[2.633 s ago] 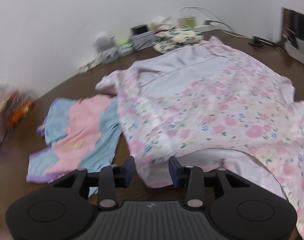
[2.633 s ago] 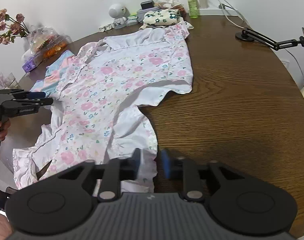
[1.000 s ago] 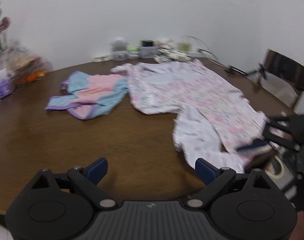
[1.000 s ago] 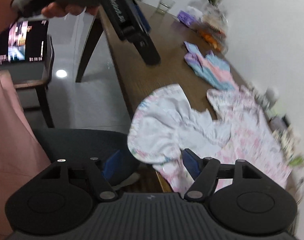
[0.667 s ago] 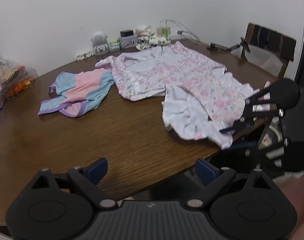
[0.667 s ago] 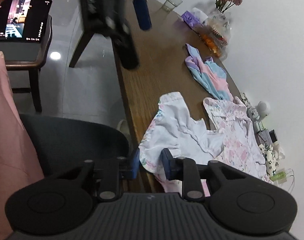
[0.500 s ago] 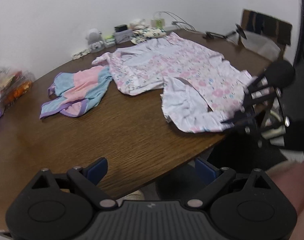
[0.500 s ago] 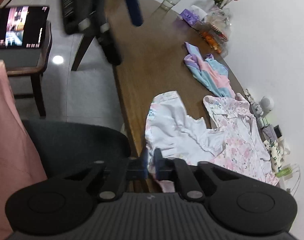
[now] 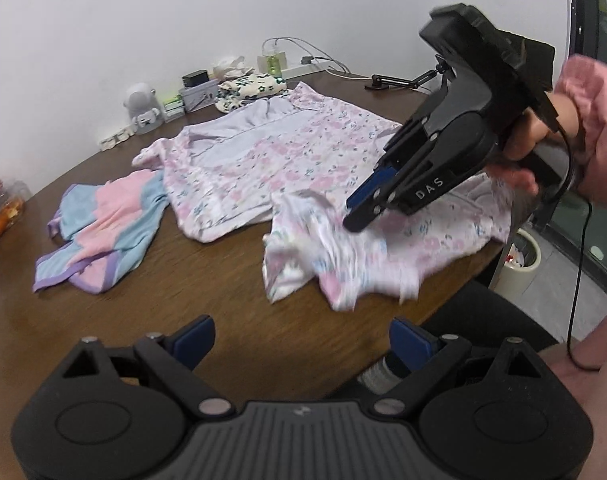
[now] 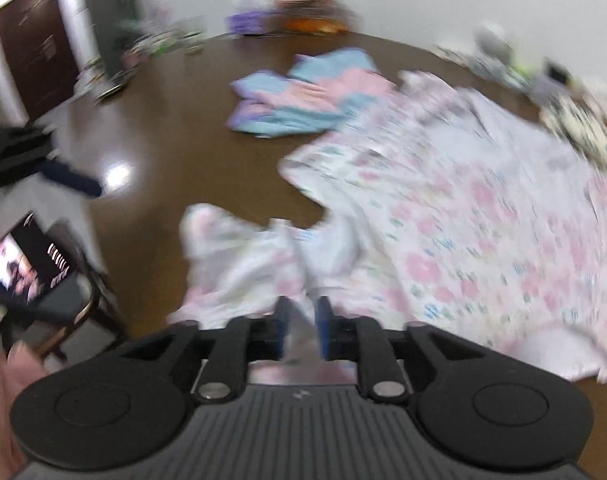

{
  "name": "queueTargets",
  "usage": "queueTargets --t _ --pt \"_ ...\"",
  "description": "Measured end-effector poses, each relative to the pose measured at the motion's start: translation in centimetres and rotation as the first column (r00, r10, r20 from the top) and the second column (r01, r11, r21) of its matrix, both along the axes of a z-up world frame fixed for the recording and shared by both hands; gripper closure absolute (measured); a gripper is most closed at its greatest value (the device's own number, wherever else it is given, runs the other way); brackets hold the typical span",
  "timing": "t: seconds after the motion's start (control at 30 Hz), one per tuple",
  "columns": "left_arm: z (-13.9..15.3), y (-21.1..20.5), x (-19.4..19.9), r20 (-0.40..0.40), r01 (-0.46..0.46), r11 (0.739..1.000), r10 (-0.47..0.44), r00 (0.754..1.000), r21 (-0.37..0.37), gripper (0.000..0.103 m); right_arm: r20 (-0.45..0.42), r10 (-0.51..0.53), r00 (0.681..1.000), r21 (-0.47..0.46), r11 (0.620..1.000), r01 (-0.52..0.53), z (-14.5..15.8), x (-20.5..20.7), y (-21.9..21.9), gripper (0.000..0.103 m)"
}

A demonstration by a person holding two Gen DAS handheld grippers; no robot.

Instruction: Fold clothes

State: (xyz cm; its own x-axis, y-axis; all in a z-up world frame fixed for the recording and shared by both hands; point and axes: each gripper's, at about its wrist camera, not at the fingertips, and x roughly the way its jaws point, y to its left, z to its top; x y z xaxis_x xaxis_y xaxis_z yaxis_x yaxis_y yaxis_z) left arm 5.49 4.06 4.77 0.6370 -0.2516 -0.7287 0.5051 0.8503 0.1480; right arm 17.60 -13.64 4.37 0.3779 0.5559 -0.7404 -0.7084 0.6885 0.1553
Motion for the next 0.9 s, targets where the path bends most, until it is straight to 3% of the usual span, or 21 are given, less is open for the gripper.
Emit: queueTargets --t 0.1,0.17,0.37,0.53,0.57,0.63,0.67,0.7,0.73,0.77,0.8,0.83,0.87,0.9 --pt "0.1 -0.5 1.1 0.005 0.014 1.0 -0.013 1.0 -0.024 0.012 -0.018 -0.079 0.997 0.118 0.99 0.081 0.5 -0.1 -3.3 0.066" --pt "0.4 -0.9 2.0 0.016 0.018 0.999 -0.018 1.0 -0.042 0.018 0.028 -0.137 0.99 0.157 0.979 0.131 1.4 -1.4 -5.9 0.066" --pt "0.3 -2.0 5.2 -0.01 0.003 0.996 -0.004 1.0 -0.091 0.019 0.071 -0.24 0.968 0.158 0.961 0.227 1.8 -5.1 -11.6 0.061" --pt "-1.5 -2.7 7.3 -0.062 -0.016 0.998 0.012 0.998 -0.065 0.02 0.075 -0.356 0.932 0.11 0.931 0.347 0.4 -7.3 -15.0 0.05" --pt "-2.0 -2.8 7.7 -0.08 -0.02 0.998 0.015 0.997 -0.063 0.024 0.055 -0.376 0.925 0.115 0.923 0.368 0.0 -7.6 -15.8 0.049" --pt "-3.1 -2.9 8.6 -0.117 -0.029 0.998 0.022 0.993 -0.059 0.044 0.015 -0.399 0.917 0.131 0.91 0.394 -0.6 -7.7 -17.0 0.047" --pt "-3.5 -2.9 8.9 -0.141 -0.025 0.998 0.017 0.99 -0.061 0.073 -0.004 -0.404 0.915 0.142 0.905 0.401 -1.0 -7.8 -17.4 0.046" --pt "-3.9 -2.9 9.0 -0.17 -0.016 0.998 0.004 0.985 -0.067 0.093 -0.019 -0.403 0.915 0.146 0.904 0.401 -1.4 -7.9 -17.5 0.046" --pt "-4.0 -3.0 8.8 -0.171 -0.009 0.998 -0.002 0.985 -0.065 0.093 -0.033 -0.399 0.916 0.148 0.905 0.4 -1.8 -7.9 -17.4 0.046" --pt "-4.1 -3.1 8.5 -0.164 -0.004 0.998 -0.006 0.986 -0.06 0.095 -0.046 -0.396 0.917 0.15 0.905 0.398 -2.2 -7.9 -17.4 0.051" --pt "-4.1 -3.2 8.1 -0.165 0.0 0.999 -0.009 0.986 -0.052 0.096 -0.047 -0.394 0.918 0.149 0.906 0.397 -2.3 -7.9 -17.3 0.075" --pt "-4.0 -3.2 7.7 -0.169 0.004 0.999 -0.011 0.986 -0.042 0.096 -0.043 -0.394 0.918 0.148 0.906 0.396 -2.2 -7.9 -17.3 0.087" --pt "-4.0 -3.3 7.3 -0.173 0.008 0.999 -0.014 0.985 -0.032 0.096 -0.039 -0.394 0.918 0.146 0.907 0.395 -2.1 -7.9 -17.2 0.097" --pt "-4.0 -3.4 6.8 -0.176 0.012 1.0 -0.016 0.984 -0.022 0.096 -0.035 -0.394 0.919 0.145 0.907 0.395 -2.0 -8.0 -17.2 0.098"
